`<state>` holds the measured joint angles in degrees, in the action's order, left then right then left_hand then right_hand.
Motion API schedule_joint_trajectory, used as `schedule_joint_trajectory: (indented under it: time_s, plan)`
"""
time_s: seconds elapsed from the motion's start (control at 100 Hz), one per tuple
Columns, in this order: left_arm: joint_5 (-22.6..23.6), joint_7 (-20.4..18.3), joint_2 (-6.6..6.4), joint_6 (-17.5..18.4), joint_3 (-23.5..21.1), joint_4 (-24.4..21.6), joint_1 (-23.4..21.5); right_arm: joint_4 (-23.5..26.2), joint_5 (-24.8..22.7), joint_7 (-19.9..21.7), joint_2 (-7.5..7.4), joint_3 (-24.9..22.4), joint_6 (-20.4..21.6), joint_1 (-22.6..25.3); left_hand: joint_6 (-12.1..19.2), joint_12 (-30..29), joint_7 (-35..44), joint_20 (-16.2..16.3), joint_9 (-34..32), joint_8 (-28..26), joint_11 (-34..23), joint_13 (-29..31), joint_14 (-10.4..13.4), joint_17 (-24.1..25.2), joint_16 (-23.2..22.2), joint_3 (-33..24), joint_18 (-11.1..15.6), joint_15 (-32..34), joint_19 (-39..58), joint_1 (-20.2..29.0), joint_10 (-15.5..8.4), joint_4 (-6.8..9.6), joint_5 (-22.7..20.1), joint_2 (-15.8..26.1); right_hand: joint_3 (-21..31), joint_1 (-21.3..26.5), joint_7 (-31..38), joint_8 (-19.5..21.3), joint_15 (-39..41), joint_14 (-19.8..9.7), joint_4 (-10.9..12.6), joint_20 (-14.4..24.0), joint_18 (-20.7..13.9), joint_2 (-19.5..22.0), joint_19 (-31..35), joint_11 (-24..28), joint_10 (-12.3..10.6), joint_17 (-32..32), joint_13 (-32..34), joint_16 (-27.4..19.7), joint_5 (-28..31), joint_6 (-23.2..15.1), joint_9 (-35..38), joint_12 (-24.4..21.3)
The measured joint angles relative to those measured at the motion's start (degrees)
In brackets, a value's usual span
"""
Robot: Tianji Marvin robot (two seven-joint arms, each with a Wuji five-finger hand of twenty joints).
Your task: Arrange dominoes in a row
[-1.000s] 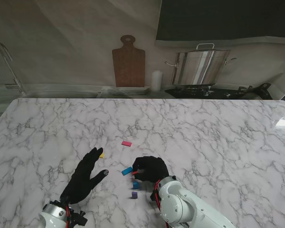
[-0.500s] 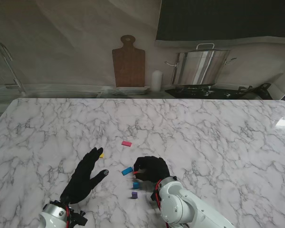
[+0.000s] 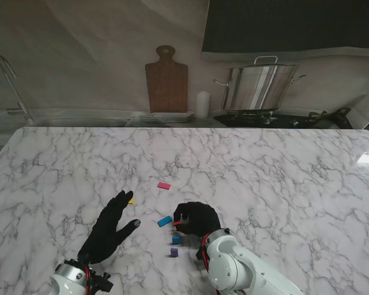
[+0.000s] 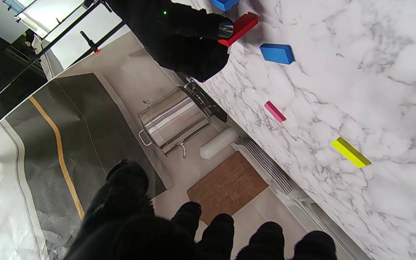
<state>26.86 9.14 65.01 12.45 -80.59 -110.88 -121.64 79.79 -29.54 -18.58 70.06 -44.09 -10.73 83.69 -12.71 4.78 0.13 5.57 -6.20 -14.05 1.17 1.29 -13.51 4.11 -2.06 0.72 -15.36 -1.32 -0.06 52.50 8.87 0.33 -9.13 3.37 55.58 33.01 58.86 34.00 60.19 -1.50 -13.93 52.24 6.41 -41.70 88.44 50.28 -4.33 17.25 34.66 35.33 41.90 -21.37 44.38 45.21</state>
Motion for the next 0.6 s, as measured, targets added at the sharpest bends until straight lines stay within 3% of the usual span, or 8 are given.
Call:
schedule_joint_trajectory:
  time_s: [0.17,0.6]
  plan:
    - [0.01,0.09,0.02,0.00,0.00,-0.02,0.00,-0.08,0.52,-0.05,0.04,-0.06,0.08,-0.02,0.00,0.00,0.00,0.00,0.00,0.00,0.00,0.00,0.00,0.00,0.00,0.00,0.00,0.00,0.00,0.00,0.00,0.00,0.00,0.00,0.00,0.00,0.00,-0.08,1.37,0.45,0.00,3.19,-0.62,0.00,1.56,0.03,0.00,1.42,0.00,0.06,0.00,-0.02,0.03,0.59]
    - [0.01,0.09,0.02,0.00,-0.08,-0.03,-0.07,0.33,1.44,1.24,0.01,-0.20,-0.95,0.15,0.00,0.00,0.00,0.00,0.00,0.00,0.00,0.00,0.00,0.00,0.00,0.00,0.00,0.00,0.00,0.00,0.00,0.00,0.00,0.00,-0.01,0.00,0.00,-0.10,1.39,1.26,0.00,5.56,-0.68,0.00,2.04,0.04,0.01,1.43,-0.02,0.08,0.00,-0.06,0.03,0.64]
